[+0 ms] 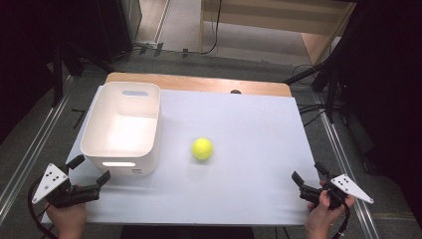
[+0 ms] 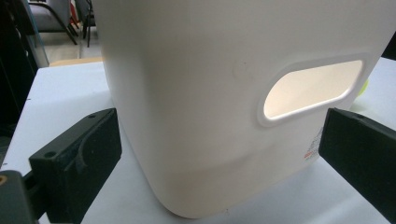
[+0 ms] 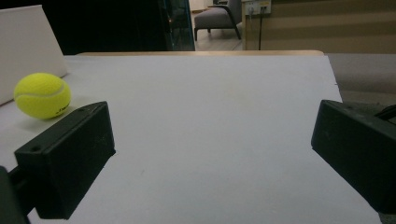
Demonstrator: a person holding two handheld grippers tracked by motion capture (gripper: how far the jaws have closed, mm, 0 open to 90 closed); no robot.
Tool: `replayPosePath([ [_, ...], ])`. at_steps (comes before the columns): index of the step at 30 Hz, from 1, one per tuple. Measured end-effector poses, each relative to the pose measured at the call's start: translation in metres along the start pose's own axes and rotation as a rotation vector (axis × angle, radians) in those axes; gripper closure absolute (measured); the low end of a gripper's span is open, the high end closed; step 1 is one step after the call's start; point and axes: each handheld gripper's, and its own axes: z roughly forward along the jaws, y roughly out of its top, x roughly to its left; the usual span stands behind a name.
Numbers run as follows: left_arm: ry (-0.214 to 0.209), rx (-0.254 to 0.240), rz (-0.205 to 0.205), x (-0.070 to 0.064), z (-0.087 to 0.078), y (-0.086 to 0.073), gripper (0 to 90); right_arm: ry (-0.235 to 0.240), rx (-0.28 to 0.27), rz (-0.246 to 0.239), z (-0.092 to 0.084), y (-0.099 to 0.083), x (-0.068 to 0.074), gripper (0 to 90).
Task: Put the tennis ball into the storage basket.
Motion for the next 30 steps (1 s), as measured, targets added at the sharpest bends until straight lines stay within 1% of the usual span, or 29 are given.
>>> replayPosePath([
  [2, -0.002, -0.001, -0.002, 0.000, 0.000, 0.000, 0.0, -0.003, -0.001, -0.017, 0.001, 0.000, -0.001, 0.0],
  [7, -0.001, 0.000, 0.000, 0.000, 0.000, 0.000, 0.0, 0.004, 0.012, -0.012, 0.002, -0.001, 0.001, 0.0],
  [12, -0.001, 0.004, 0.000, -0.001, 0.000, 0.000, 0.0, 0.001, 0.015, -0.033, 0.004, 0.000, 0.001, 0.0],
  [17, 0.000, 0.004, 0.010, -0.001, 0.001, 0.000, 0.0, 0.021, 0.046, -0.041, 0.005, 0.002, 0.003, 0.0],
  [20, 0.007, 0.008, 0.014, -0.002, 0.001, 0.000, 0.0, 0.016, 0.071, -0.076, 0.008, 0.004, 0.007, 0.0],
  [21, 0.007, 0.008, 0.014, -0.002, 0.001, 0.000, 0.0, 0.016, 0.071, -0.076, 0.008, 0.004, 0.007, 0.0],
  [22, 0.005, 0.009, 0.017, -0.002, 0.002, 0.000, 0.0, 0.017, 0.102, -0.095, 0.010, 0.004, 0.010, 0.0],
  [23, 0.003, 0.011, 0.019, -0.003, 0.002, 0.000, 0.0, 0.019, 0.106, -0.099, 0.011, 0.005, 0.011, 0.0],
  [26, 0.000, 0.008, 0.015, -0.002, 0.002, 0.000, 0.0, 0.026, 0.118, -0.091, 0.014, 0.007, 0.014, 0.0],
  [28, -0.004, 0.001, 0.007, -0.001, 0.001, 0.000, 0.0, 0.027, 0.126, -0.101, 0.015, 0.009, 0.017, 0.0],
  [30, -0.004, -0.002, 0.007, -0.001, 0.001, 0.000, 0.0, 0.039, 0.136, -0.108, 0.016, 0.012, 0.020, 0.0],
])
